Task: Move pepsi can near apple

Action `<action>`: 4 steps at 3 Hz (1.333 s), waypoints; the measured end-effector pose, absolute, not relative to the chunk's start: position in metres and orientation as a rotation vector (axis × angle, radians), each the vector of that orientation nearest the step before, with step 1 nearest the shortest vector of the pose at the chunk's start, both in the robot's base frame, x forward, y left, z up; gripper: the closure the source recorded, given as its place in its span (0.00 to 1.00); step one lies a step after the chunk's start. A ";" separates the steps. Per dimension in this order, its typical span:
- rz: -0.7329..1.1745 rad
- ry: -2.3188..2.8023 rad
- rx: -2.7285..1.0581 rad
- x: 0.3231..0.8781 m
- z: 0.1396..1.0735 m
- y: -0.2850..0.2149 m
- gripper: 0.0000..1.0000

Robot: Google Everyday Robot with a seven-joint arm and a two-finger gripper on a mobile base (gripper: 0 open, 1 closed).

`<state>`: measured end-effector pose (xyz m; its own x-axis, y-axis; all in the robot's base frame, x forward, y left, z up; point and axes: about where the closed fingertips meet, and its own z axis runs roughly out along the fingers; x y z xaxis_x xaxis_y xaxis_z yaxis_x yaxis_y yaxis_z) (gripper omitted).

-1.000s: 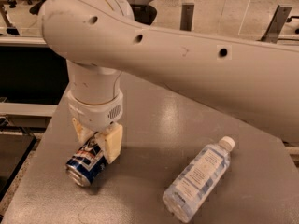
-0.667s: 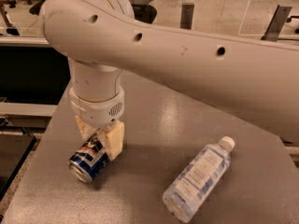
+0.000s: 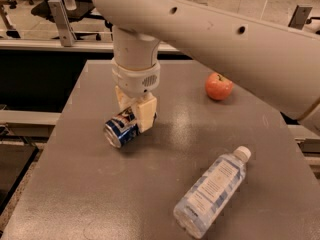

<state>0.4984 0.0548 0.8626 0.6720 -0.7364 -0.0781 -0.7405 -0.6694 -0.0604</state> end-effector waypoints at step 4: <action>0.128 1.866 -2.394 0.618 0.853 -0.059 0.99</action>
Offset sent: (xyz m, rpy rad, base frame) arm 0.1100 -0.1242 -0.0022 -0.0321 0.0904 -0.4591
